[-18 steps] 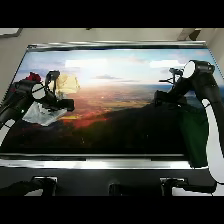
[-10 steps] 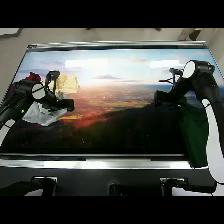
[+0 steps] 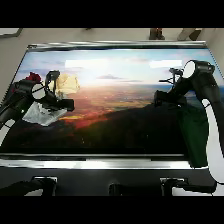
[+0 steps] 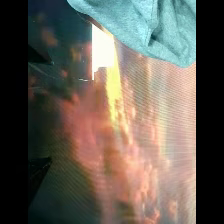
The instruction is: Fold the shirts.
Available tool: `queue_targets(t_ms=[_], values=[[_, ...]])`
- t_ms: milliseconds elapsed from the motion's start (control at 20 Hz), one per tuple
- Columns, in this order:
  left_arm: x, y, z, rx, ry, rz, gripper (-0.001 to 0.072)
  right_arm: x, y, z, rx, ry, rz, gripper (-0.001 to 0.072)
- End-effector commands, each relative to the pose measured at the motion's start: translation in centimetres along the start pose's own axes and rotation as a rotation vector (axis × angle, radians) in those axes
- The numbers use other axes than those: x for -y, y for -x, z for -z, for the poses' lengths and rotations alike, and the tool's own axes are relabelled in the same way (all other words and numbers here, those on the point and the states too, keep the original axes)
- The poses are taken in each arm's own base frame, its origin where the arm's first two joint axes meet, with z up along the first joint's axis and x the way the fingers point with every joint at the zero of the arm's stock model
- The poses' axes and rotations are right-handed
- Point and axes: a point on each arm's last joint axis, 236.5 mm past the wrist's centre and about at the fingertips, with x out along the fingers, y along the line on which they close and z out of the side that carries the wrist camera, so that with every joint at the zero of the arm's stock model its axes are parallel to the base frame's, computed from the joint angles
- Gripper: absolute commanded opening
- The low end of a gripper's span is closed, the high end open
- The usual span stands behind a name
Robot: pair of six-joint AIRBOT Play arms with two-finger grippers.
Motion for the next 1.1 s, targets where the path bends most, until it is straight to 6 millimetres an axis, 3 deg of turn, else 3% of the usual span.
queue_targets(t_ms=[0, 300, 400, 550, 600, 650, 750, 800, 950, 1050], values=[[0.2, -0.2, -0.7, 0.027, -0.001, 0.005, 0.0718, -0.1, 0.0, -0.3, 0.013, 0.0, -0.003, 0.0626], [0.1, -0.7, -1.2, 0.039, -0.008, -0.002, 0.0718, -0.7, 0.4, -4.1, 0.172, 0.0, -0.032, 0.0626], [-1.3, 0.4, -3.5, 0.117, 0.003, -0.027, 0.072, -1.0, 0.6, -5.2, 0.223, 0.005, -0.04, 0.0627], [-10.7, 6.8, -7.2, 0.21, 0.135, -0.18, 0.072, -1.0, 0.6, -5.2, 0.221, 0.016, -0.039, 0.0627], [-14.4, 8.2, -6.8, 0.202, 0.229, -0.206, 0.072, -0.9, 0.5, -4.9, 0.208, 0.016, -0.037, 0.0627], [-17.9, 8.4, -5.3, 0.164, 0.323, -0.223, 0.072, -0.9, 0.5, -4.8, 0.202, 0.016, -0.037, 0.0626], [-22.0, 5.9, -1.8, 0.048, 0.486, -0.188, 0.072, -0.9, 0.5, -4.8, 0.205, 0.016, -0.038, 0.0626], [-22.5, 3.8, -0.1, -0.012, 0.558, -0.132, 0.072, -0.9, 0.5, -4.9, 0.206, 0.015, -0.038, 0.0626], [-22.1, -2.3, 2.3, -0.085, 0.662, -0.027, 0.072, -0.9, 0.5, -4.8, 0.202, 0.015, -0.037, 0.0627], [-22.1, -5.0, 2.8, -0.091, 0.673, -0.029, 0.072, -0.8, 0.4, -4.4, 0.185, 0.015, -0.034, 0.0627]])
